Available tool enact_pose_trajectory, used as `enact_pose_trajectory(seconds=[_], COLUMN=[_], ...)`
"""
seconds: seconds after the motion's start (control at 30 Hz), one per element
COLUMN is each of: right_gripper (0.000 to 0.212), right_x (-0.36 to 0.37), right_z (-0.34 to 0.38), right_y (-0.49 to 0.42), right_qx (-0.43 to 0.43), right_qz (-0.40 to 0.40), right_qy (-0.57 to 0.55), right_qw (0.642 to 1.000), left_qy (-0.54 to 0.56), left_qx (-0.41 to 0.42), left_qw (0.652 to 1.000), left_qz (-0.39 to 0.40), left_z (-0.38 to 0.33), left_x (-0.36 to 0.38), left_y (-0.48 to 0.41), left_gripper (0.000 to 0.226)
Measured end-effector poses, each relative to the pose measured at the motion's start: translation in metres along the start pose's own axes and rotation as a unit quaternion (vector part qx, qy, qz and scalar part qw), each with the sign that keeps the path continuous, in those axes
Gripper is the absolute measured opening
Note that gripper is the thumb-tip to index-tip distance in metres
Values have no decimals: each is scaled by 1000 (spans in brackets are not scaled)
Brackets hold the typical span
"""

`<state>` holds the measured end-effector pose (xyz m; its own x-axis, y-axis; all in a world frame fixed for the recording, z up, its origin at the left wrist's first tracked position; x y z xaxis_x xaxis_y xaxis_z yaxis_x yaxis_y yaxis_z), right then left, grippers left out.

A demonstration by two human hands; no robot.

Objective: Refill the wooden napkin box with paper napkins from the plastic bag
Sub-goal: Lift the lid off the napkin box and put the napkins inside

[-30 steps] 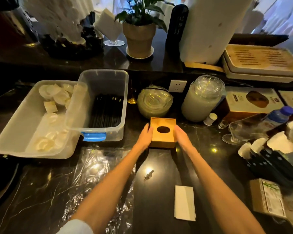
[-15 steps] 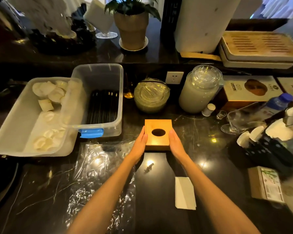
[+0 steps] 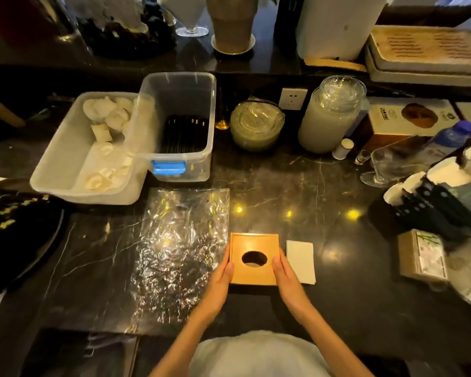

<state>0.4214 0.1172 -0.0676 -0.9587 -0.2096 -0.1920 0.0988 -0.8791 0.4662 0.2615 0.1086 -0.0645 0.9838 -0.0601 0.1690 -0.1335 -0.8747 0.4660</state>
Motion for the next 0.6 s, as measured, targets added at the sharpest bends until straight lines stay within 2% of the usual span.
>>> enact_pose_trajectory(seconds=[0.07,0.1,0.13,0.17,0.2,0.37,0.47,0.53,0.57,0.6], right_gripper=[55,63,69,74,77,98,95,92,91,90], right_x=[-7,-8,-4,3,7,11,13,14,13,9], right_z=[8,16,26,33,35,40,54,62,67,71], right_y=[4,7,10,13,13,10,15,17,18,16], right_qx=[-47,-93,-160,-223,-251,-278,-309,-316,-319,-311], right_qz=[-47,-59,-66,-62,-52,-16,-19,-5,9,32], right_qy=[112,212,343,454,518,620,661,673,668,646], right_qw=[991,971,923,860,816,734,683,669,673,696], left_qy=[32,41,42,44,51,77,85,93,95,95], left_qx=[-5,-4,-2,0,0,-7,-3,-6,-7,-4], left_qw=[999,999,999,998,998,996,995,994,994,994], left_qz=[-19,-28,-32,-33,-32,-35,-43,-50,-51,-50], left_z=[4,5,6,7,8,15,15,15,14,12], left_x=[-3,-5,-6,-6,-6,-8,-10,-12,-13,-14], left_y=[0,-1,-1,-2,-2,-3,-4,-5,-5,-5], left_gripper=[40,39,38,38,38,44,39,37,37,37])
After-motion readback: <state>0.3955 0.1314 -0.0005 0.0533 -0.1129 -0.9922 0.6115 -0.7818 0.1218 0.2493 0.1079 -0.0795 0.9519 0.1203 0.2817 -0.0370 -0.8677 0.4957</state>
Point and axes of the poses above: each hand's wrist, its own y-axis away from the middle knuckle, its own x-axis out of the palm, z = x × y, the point moved 10 cm from there along -y, towards the middle knuckle, and after that the axes turned 7 degrees about y, right-handed, at the moved point
